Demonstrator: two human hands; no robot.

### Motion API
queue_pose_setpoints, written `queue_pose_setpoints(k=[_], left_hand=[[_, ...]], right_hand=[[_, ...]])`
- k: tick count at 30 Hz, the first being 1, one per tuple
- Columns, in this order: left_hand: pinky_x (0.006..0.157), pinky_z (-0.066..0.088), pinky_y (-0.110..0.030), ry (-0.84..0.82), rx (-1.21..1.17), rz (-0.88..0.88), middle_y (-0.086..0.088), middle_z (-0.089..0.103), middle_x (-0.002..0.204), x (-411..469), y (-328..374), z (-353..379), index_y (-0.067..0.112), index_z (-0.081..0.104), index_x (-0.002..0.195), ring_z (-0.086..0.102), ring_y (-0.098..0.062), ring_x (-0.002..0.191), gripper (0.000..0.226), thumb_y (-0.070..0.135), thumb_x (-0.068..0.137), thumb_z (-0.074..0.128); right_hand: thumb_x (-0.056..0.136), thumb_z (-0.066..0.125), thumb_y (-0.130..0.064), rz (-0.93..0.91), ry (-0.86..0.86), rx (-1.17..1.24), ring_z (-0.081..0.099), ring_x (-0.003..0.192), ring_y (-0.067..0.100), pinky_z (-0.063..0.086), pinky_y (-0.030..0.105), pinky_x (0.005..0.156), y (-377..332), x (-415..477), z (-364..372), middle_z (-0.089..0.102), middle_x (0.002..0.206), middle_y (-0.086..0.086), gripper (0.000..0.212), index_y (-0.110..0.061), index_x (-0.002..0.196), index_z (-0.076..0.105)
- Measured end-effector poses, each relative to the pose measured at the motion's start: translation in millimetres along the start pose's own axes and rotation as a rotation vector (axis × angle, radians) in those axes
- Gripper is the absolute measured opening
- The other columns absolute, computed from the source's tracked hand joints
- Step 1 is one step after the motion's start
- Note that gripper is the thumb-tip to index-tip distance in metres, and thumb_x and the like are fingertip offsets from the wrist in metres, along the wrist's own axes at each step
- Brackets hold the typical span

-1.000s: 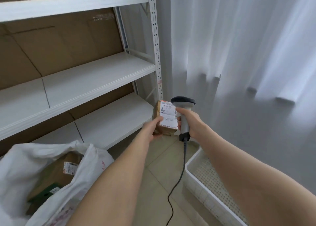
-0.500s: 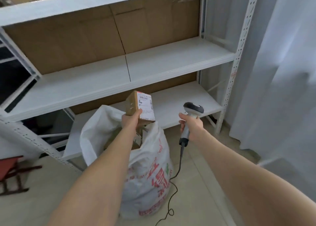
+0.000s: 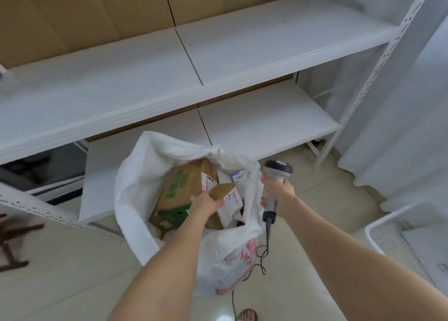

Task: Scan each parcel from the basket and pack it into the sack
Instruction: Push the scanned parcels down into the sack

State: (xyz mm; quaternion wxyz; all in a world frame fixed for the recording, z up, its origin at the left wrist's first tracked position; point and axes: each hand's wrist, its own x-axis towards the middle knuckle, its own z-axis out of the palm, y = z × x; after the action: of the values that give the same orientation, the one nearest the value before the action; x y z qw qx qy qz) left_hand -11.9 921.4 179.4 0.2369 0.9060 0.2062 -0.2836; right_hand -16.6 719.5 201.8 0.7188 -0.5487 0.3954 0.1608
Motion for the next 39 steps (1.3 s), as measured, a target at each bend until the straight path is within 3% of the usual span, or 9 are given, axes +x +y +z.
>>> queue_pose_setpoints(k=[5,9,13,15,18,22,26,34,39], left_hand=[[0.099,0.038,-0.032,-0.102,0.175,0.006,-0.012,0.051,0.135,17.0,3.5,8.6,0.008,0.047,0.135,0.047,-0.028,0.125,0.054,0.044,0.095,0.050],[0.076,0.047,-0.029,0.006,0.156,0.056,-0.012,0.057,0.124,18.2,33.3,-18.8,0.006,0.054,0.124,0.057,-0.023,0.100,0.035,0.024,0.094,0.053],[0.083,0.049,-0.032,0.191,0.067,0.184,-0.012,0.051,0.132,2.8,91.8,-42.6,0.011,0.054,0.128,0.057,-0.028,0.110,0.036,0.015,0.093,0.049],[0.085,0.046,-0.032,0.266,0.057,0.287,-0.011,0.048,0.134,-14.4,129.2,-44.8,0.014,0.052,0.130,0.054,-0.028,0.113,0.037,0.016,0.093,0.051],[0.081,0.045,-0.028,0.310,0.063,0.446,-0.010,0.047,0.132,-45.2,189.9,-29.5,0.015,0.053,0.129,0.054,-0.025,0.109,0.035,0.013,0.094,0.053],[0.083,0.051,-0.028,0.261,0.123,0.579,-0.009,0.045,0.131,-101.9,271.5,20.1,0.018,0.053,0.129,0.054,-0.025,0.106,0.036,0.012,0.094,0.054],[0.085,0.051,-0.032,0.201,0.247,0.730,-0.011,0.046,0.124,-162.1,341.1,86.1,0.017,0.055,0.125,0.053,-0.026,0.102,0.033,0.018,0.092,0.055],[0.097,0.044,-0.036,0.000,0.448,0.868,-0.014,0.038,0.136,-248.4,440.8,233.8,0.016,0.050,0.130,0.050,-0.031,0.116,0.042,0.026,0.089,0.054],[0.103,0.040,-0.037,-0.143,0.578,0.928,-0.015,0.035,0.139,-266.6,489.2,327.2,0.012,0.047,0.134,0.046,-0.032,0.123,0.046,0.025,0.090,0.056]], right_hand=[[0.085,0.073,-0.018,0.022,0.020,-0.015,0.062,0.081,0.032,0.059,0.040,0.060,1.7,13.2,3.5,0.062,0.106,0.019,0.036,-0.012,0.116,0.056],[0.087,0.069,-0.017,0.010,0.016,0.008,0.060,0.080,0.030,0.056,0.039,0.062,-9.9,5.9,-2.3,0.058,0.094,0.012,0.032,-0.011,0.116,0.056],[0.089,0.067,-0.014,-0.040,-0.009,0.105,0.065,0.105,0.037,0.056,0.049,0.083,-29.5,-14.7,-22.3,0.062,0.097,0.018,0.025,-0.012,0.113,0.058],[0.090,0.066,-0.013,-0.080,-0.026,0.167,0.069,0.084,0.030,0.055,0.041,0.073,-42.0,-27.4,-43.4,0.065,0.088,0.018,0.026,-0.008,0.113,0.056],[0.089,0.067,-0.010,-0.139,-0.009,0.247,0.053,0.052,0.018,0.046,0.030,0.057,-62.6,-46.5,-87.7,0.058,0.064,0.008,0.021,-0.008,0.103,0.052],[0.088,0.067,-0.007,-0.193,0.035,0.379,0.045,0.044,0.015,0.042,0.030,0.054,-81.1,-69.3,-170.7,0.051,0.053,0.004,0.015,-0.007,0.091,0.052],[0.089,0.066,-0.011,-0.187,0.108,0.523,0.047,0.049,0.015,0.043,0.028,0.053,-85.9,-83.6,-267.4,0.051,0.059,0.004,0.014,-0.007,0.084,0.054],[0.092,0.064,-0.015,-0.219,0.286,0.801,0.045,0.054,0.016,0.036,0.030,0.055,-54.4,-85.1,-443.5,0.050,0.064,0.002,0.016,-0.014,0.101,0.052],[0.092,0.066,-0.018,-0.134,0.421,1.017,0.052,0.060,0.015,0.044,0.031,0.060,-27.4,-65.3,-528.5,0.053,0.067,0.002,0.017,-0.012,0.100,0.053]])
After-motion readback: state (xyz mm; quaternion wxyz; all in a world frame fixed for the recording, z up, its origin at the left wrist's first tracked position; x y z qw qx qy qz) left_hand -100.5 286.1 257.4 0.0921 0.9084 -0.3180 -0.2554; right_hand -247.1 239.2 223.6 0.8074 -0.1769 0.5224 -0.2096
